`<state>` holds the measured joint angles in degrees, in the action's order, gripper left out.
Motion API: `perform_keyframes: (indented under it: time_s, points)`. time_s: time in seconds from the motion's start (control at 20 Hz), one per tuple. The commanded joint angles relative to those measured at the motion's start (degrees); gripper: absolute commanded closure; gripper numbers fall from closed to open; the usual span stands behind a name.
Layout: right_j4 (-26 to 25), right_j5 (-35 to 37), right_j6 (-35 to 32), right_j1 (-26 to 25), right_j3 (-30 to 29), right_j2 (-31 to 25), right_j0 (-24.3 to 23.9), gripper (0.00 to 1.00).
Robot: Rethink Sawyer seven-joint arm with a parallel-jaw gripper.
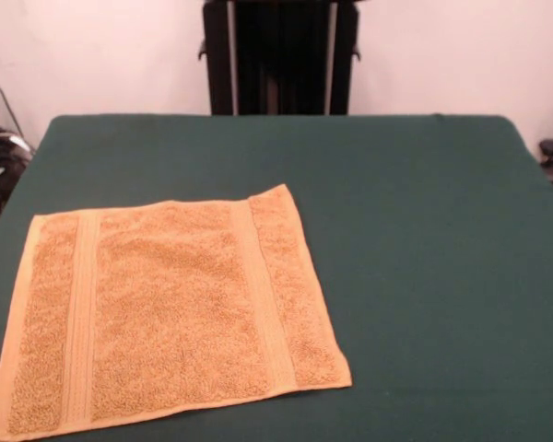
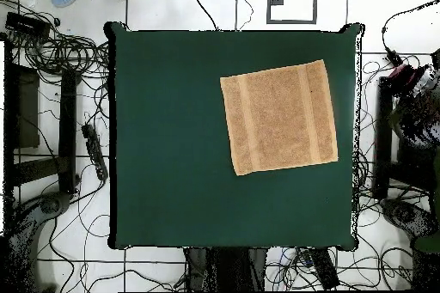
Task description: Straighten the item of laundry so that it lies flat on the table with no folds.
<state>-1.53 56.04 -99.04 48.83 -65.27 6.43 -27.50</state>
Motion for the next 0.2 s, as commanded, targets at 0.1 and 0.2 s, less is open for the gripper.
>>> perform_keyframes:
  time_s: [0.1,0.2]
  points:
    - [-1.17,8.76,11.82,-2.41,-3.7,-9.36,0.4,0.0]
    - [-1.09,9.05,12.04,-2.68,-3.78,-9.96,-0.05,0.0]
